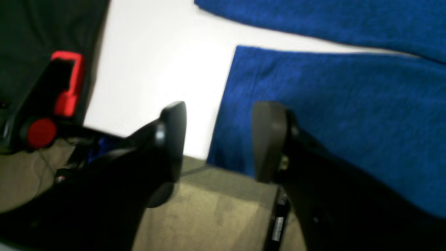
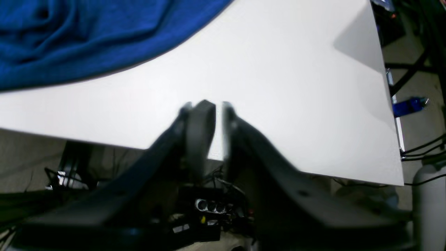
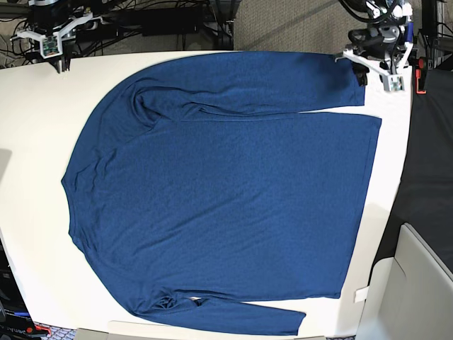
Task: Fold the T-shirt properly
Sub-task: 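Move both grippers down to the shirt's shoulder corners and grasp them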
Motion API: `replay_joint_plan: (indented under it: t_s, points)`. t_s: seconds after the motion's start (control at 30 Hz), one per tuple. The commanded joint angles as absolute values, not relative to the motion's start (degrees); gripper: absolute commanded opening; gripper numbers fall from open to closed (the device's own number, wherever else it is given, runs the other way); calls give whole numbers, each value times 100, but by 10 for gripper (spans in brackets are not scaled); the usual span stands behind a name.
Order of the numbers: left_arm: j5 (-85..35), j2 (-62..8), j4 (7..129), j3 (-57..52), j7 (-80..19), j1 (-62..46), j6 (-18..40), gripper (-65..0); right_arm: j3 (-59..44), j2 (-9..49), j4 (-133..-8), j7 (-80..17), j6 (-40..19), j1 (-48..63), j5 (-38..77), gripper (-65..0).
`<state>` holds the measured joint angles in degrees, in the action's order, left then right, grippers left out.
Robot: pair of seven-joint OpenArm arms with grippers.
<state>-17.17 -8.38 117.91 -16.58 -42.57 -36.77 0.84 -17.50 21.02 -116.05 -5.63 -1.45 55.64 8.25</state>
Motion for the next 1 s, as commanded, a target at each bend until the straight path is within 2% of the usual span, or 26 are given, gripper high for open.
replay_joint_plan:
  t_s: [0.0, 0.07, 0.13, 0.57, 0.73, 0.97]
  points:
    - [-1798, -927, 11890, -1701, -4277, -3688, 57, -333, -1868, 2158, -11697, -418, -75, 5569, 919, -494]
    - [-1991, -1007, 11864, -1675, -4418, -3679, 57, -331, -1991, 2158, -11697, -418, -75, 5499, 989, -437]
    - [-2237, -1033, 11776, -1675, -4488, -3644, 57, -330, -2018, 2167, -11697, -418, -75, 5429, 980, -413]
    - [-2448, -1112, 10818, -1692, -4470, -3037, 57, -330, -1974, 2352, -11723, -435, -75, 5165, 989, -411]
    - [-2448, -1112, 10281, -1675, -4444, -2932, 57, -331, -2018, 2343, -11723, -945, -84, 4875, 1200, -411]
    - [-2457, -1095, 10343, -1262, -4444, -2993, 66, -333, -2026, 2360, -11732, -1657, -92, 4444, 2149, -411]
